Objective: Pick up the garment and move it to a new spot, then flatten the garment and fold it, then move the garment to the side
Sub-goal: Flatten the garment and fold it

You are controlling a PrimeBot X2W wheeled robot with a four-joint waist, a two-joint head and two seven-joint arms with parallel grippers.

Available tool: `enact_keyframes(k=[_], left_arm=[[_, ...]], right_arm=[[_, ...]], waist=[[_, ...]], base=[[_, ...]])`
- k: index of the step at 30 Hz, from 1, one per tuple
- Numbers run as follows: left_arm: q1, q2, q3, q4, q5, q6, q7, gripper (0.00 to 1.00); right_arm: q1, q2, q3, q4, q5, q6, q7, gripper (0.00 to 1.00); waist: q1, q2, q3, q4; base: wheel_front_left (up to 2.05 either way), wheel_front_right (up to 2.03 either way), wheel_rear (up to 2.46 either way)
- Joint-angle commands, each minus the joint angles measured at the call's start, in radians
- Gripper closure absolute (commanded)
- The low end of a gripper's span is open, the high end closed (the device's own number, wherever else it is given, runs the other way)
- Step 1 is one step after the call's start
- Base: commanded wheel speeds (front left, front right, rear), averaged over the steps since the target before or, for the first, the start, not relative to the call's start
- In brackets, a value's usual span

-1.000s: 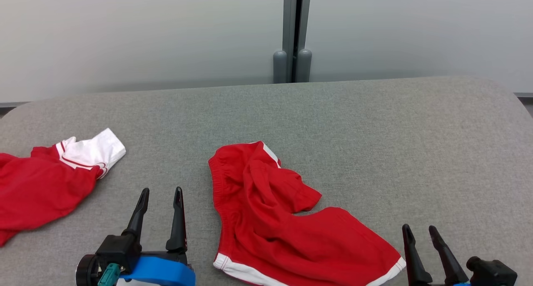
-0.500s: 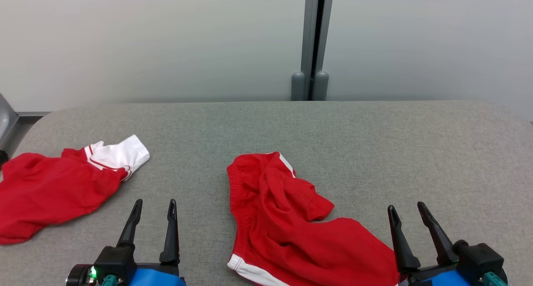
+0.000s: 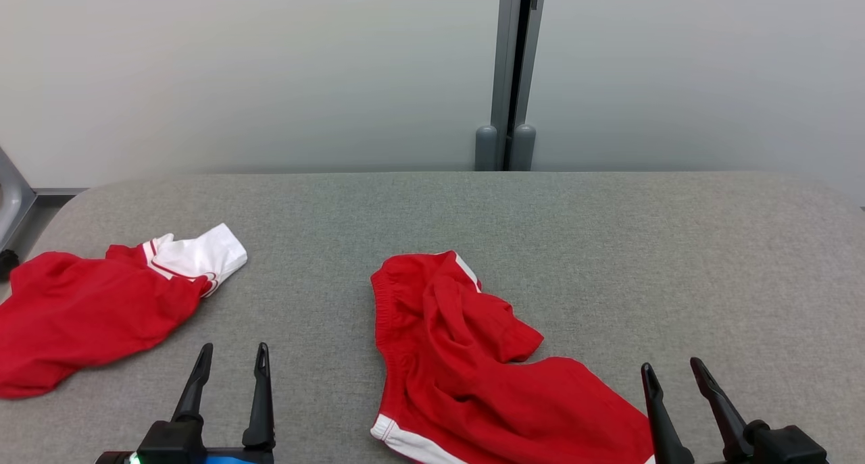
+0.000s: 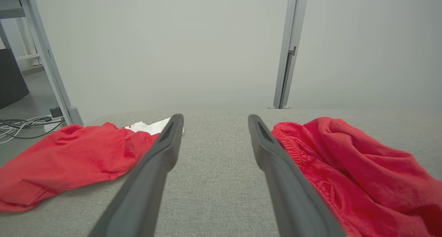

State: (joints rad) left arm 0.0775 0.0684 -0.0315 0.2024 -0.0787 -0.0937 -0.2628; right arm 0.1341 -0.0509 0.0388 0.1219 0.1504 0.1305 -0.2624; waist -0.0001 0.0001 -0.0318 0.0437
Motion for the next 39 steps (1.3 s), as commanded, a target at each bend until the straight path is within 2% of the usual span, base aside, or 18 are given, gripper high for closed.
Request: enact_keyframes(k=[1,10,17,26,35,39], left_arm=[[0.008,0.002,0.004,-0.005,0.008,0.000,-0.003,0.00],[0.005,-0.005,0.006,0.000,0.010,-0.001,-0.003,0.00],[-0.017,-0.010,-0.032,0.009,-0.001,-0.014,-0.003,0.00],[-0.062,-0.012,-0.168,0.078,-0.020,-0.036,-0.003,0.00],[-0.110,0.009,-0.316,0.216,-0.061,-0.036,-0.003,0.00],[-0.122,0.017,-0.348,0.262,-0.080,-0.036,-0.003,0.00]], right_arm=[[0.013,0.000,-0.004,0.001,-0.008,0.000,-0.004,0.00],[0.008,0.001,-0.008,0.009,-0.008,0.000,-0.004,0.00],[-0.009,0.000,-0.036,0.042,-0.019,0.000,-0.004,0.00],[-0.057,0.000,-0.085,0.189,-0.043,0.000,-0.004,0.00],[-0.130,0.000,-0.067,0.343,-0.019,0.000,-0.004,0.00],[-0.148,0.000,-0.055,0.384,-0.008,0.000,-0.004,0.00]], waist=[[0.0001,-0.0001,0.000,-0.002],[0.0001,-0.0001,0.002,-0.004],[0.0001,-0.0001,0.010,-0.008],[0.0001,-0.0001,0.034,-0.025],[0.0001,-0.0001,0.081,-0.052],[0.0001,-0.0001,0.089,-0.055]], base=[[0.00,0.00,0.00],[0.00,0.00,0.00],[0.00,0.00,0.00],[0.00,0.00,0.00],[0.00,0.00,0.00],[0.00,0.00,0.00]])
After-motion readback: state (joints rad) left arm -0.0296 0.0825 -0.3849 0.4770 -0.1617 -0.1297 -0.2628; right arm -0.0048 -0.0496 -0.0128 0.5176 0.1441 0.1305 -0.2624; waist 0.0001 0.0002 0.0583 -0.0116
